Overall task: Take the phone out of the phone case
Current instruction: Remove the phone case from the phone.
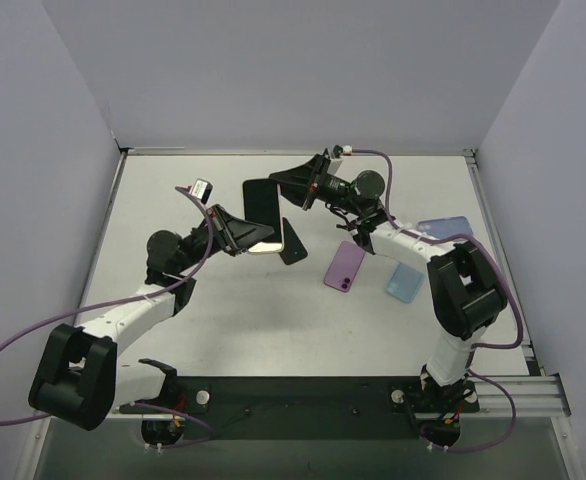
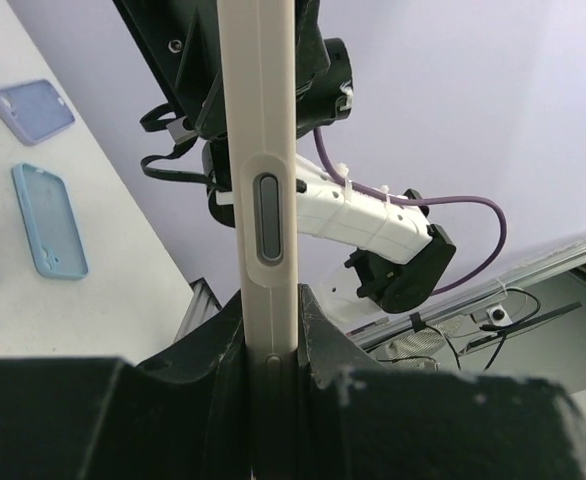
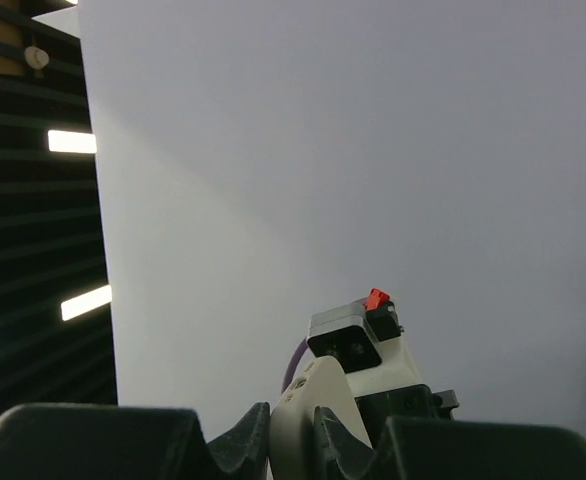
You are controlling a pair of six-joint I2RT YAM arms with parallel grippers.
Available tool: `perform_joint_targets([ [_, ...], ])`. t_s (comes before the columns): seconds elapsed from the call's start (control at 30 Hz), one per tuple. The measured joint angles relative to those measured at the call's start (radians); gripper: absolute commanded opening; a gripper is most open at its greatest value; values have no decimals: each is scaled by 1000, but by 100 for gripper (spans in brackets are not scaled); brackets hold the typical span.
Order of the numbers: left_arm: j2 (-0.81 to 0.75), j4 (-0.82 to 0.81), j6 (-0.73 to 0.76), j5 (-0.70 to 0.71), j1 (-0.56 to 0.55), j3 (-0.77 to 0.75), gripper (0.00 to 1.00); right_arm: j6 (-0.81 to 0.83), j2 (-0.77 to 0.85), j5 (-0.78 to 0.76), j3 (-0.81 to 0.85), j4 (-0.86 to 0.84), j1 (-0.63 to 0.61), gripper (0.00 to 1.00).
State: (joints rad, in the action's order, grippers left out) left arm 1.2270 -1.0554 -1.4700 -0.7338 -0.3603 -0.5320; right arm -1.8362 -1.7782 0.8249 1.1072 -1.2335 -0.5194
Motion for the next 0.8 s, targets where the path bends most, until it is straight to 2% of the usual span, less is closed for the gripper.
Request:
perform_joint_targets([
  [0.4, 0, -6, 47, 4, 30, -125, 0, -120, -60, -162, 140, -105, -60, 0],
  [0.8, 0, -14, 74, -9, 38, -215, 0, -153, -72, -269, 220, -155, -101, 0],
])
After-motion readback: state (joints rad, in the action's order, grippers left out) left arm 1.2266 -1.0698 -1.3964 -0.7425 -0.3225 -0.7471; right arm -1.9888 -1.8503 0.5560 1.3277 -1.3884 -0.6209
